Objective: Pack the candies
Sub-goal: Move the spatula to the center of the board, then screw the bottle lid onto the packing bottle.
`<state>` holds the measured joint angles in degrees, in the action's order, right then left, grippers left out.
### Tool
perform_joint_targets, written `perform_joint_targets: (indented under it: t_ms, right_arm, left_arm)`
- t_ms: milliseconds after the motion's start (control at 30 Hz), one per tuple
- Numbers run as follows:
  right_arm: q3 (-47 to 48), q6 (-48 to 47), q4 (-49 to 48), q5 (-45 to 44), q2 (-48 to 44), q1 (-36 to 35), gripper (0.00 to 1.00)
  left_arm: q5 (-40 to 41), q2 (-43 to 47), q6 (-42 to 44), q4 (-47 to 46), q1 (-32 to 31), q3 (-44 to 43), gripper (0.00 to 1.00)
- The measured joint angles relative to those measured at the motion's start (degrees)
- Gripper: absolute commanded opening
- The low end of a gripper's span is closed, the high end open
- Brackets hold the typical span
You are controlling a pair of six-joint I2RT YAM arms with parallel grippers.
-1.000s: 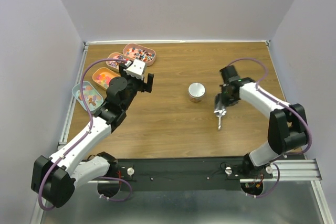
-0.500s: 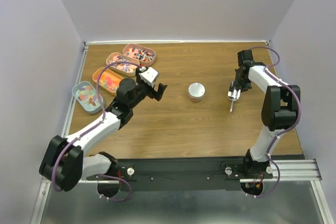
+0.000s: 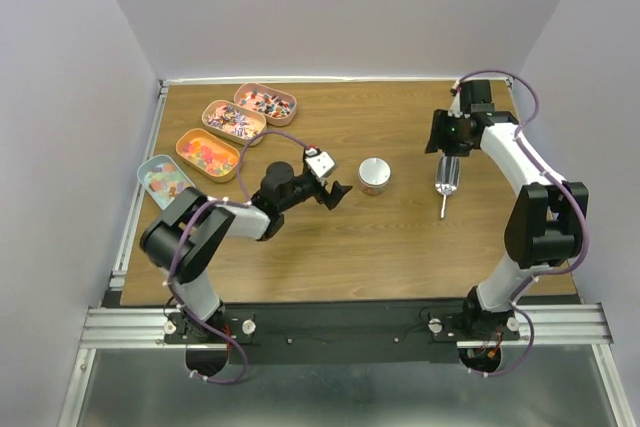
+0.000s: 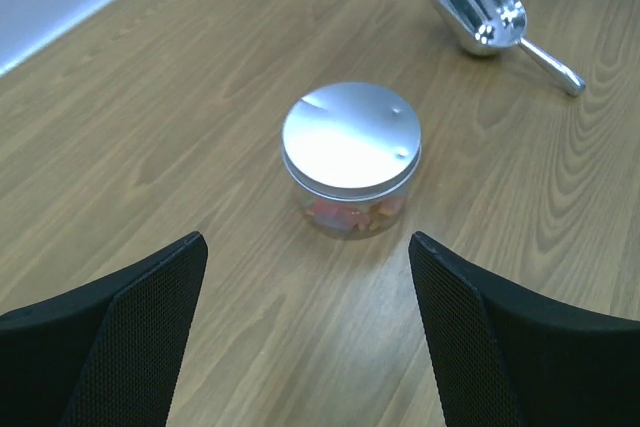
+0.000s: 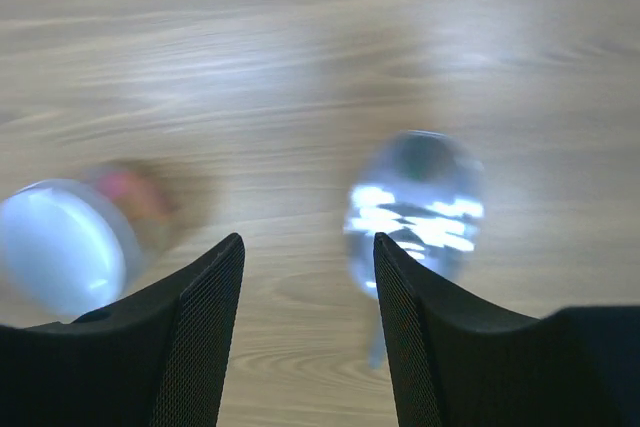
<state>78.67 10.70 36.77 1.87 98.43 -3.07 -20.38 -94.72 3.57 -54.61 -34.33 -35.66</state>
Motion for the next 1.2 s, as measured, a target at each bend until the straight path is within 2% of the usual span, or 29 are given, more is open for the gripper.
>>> perform_joint_targets:
  t_ms: [300, 533, 900, 1200]
  right_arm:
    - [-0.4, 1.4, -5.6, 22.4, 4.7, -5.7, 0.61]
    - [-0.4, 1.7, -8.1, 30.1, 9.0, -5.7, 0.61]
    - [-0.4, 2.4, -12.2, 36.4, 12.8, -6.4, 0.61]
    - [-0.7, 2.8, -13.4, 38.1, 14.9, -7.9, 0.61]
  left_arm:
    - [-1.5, -13.0, -0.1, -13.4, -2.5, -0.2, 0.89]
    - [-2.4, -20.3, -0.9, -18.0, -2.7, -1.4, 0.92]
    - [-2.3, -21.1, -1.0, -15.6, -2.7, -7.2, 0.93]
    - [-0.3, -20.8, 1.2, -4.7, -3.2, -10.2, 0.93]
